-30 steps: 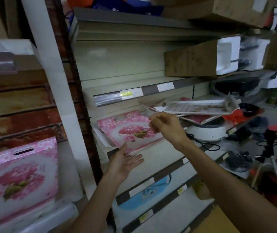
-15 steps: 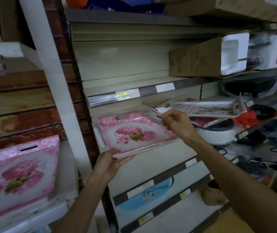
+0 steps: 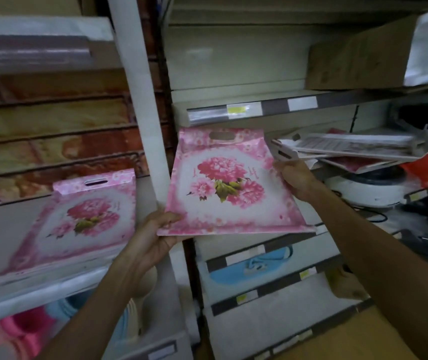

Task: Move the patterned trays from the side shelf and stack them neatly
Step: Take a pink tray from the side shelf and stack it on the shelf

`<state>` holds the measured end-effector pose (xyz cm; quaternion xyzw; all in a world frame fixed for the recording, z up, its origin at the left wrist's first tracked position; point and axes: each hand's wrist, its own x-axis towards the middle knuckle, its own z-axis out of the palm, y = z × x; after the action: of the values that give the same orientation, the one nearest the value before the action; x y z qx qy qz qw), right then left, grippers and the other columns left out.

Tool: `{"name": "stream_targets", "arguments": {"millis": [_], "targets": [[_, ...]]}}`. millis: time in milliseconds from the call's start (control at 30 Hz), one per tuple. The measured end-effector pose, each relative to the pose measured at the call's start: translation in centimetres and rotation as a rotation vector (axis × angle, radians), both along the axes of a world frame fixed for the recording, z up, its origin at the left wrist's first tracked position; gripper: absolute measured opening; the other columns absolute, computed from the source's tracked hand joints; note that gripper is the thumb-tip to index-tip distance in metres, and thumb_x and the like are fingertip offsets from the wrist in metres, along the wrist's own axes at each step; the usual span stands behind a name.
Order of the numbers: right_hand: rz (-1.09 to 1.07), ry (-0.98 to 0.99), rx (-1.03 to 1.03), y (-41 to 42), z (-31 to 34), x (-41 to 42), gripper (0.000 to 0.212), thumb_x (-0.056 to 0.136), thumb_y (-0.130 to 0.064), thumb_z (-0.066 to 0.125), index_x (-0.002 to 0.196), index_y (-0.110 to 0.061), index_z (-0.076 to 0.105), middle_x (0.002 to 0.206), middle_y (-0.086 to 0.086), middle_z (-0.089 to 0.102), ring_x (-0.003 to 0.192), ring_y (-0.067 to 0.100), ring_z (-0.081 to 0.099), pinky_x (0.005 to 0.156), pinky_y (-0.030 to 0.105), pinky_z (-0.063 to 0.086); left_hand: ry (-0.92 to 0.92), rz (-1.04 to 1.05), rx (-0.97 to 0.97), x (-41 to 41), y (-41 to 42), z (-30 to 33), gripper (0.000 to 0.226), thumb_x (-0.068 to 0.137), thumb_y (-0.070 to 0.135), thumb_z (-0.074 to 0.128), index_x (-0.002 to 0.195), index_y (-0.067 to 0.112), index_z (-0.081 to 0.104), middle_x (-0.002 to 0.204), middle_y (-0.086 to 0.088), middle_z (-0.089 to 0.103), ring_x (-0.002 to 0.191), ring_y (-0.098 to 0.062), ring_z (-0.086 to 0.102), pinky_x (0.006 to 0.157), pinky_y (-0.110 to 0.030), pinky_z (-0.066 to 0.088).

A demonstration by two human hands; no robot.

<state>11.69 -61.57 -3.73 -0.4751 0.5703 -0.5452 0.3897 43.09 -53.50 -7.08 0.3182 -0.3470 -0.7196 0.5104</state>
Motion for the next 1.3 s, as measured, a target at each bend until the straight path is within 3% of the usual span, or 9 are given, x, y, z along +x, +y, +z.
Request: {"name": "stream_targets", "arguments": {"millis": [133,233,433,633,767,867,967,1067,1300], "targets": [[0.055,-0.193,0.079,-0.2,-1.4,1.8,0.026,0.096,-0.026,0.058,0.103,-0.003,0.068,0.097,0.012,0.074,0.081,0.024,0.073,0.072,0.040,0.061,-0.033,-0.028,0.012,3.3,2.1,-1.3,0.044,0.079,-0.004,0.061,0.122,-0.010,0.055,0.125,-0.025,0.062,0.103,-0.033,0.068,0.079,-0.037,0.060],[-0.010,-0.176,0.167,-0.1,-2.9,3.6,0.040,0.094,-0.035,0.059,0.109,0.001,0.064,0.109,0.021,0.069,0.089,0.033,0.067,0.089,0.056,0.053,-0.130,-0.035,0.015,6.2,3.9,-2.3,0.055,0.066,-0.001,0.079,0.116,-0.013,0.059,0.122,-0.030,0.062,0.094,-0.035,0.070,0.072,-0.037,0.062],[-0.131,-0.242,0.164,2.5,-5.9,10.6,0.029,0.097,-0.028,0.051,0.073,-0.012,0.059,0.075,0.007,0.058,0.063,0.020,0.054,0.061,0.034,0.042,-0.419,-0.022,-0.029,11.8,6.7,-2.4,0.032,0.086,0.002,0.061,0.117,-0.003,0.063,0.116,-0.022,0.068,0.099,-0.039,0.069,0.072,-0.037,0.061],[-0.135,-0.184,0.107,4.3,-7.1,17.4,0.033,0.102,-0.030,0.039,0.085,-0.009,0.058,0.068,0.005,0.053,0.056,0.016,0.047,0.051,0.023,0.033,-0.778,0.250,-0.078,15.2,9.1,-2.8,0.034,0.092,0.048,0.048,0.100,0.024,0.071,0.094,0.010,0.077,0.080,-0.007,0.072,0.065,-0.018,0.048],[-0.095,-0.137,0.065,4.0,-6.3,21.6,0.036,0.103,-0.035,0.038,0.095,-0.009,0.061,0.073,0.005,0.055,0.058,0.016,0.049,0.050,0.022,0.033,-0.869,0.416,-0.150,17.9,9.9,-3.5,0.021,0.097,0.042,0.042,0.093,0.037,0.063,0.073,0.037,0.067,0.075,0.006,0.064,0.057,-0.010,0.044],[-0.029,-0.128,0.013,3.4,-5.1,24.8,0.033,0.103,-0.029,0.037,0.106,-0.008,0.063,0.078,0.002,0.058,0.065,0.014,0.054,0.052,0.022,0.038,-0.907,0.492,-0.201,20.4,10.3,-3.6,0.016,0.097,0.036,0.048,0.101,0.035,0.063,0.081,0.025,0.072,0.074,0.012,0.063,0.055,-0.001,0.044],[0.003,-0.117,0.026,3.1,-4.2,27.8,0.033,0.102,-0.032,0.039,0.090,-0.012,0.062,0.068,0.002,0.055,0.058,0.013,0.052,0.050,0.022,0.039,-0.926,0.540,-0.207,23.2,10.4,-3.6,0.024,0.096,0.033,0.051,0.117,0.025,0.063,0.103,0.010,0.071,0.092,-0.002,0.066,0.075,-0.017,0.053],[0.088,-0.095,0.025,2.3,-3.8,30.5,0.037,0.101,-0.038,0.043,0.098,-0.008,0.065,0.084,0.006,0.065,0.072,0.021,0.061,0.065,0.030,0.050,-0.931,0.586,-0.192,26.1,10.1,-3.6,0.029,0.096,0.037,0.052,0.118,0.022,0.062,0.106,0.003,0.072,0.097,-0.020,0.069,0.085,-0.042,0.056],[0.258,-0.112,-0.011,0.8,-3.5,34.9,0.014,0.096,-0.028,0.056,0.099,-0.018,0.065,0.115,0.014,0.067,0.107,0.032,0.064,0.100,0.049,0.048,-0.895,0.665,-0.187,30.9,6.6,-1.6,0.023,0.098,0.034,0.051,0.111,0.017,0.061,0.099,-0.005,0.073,0.086,-0.026,0.069,0.075,-0.043,0.057]]}}
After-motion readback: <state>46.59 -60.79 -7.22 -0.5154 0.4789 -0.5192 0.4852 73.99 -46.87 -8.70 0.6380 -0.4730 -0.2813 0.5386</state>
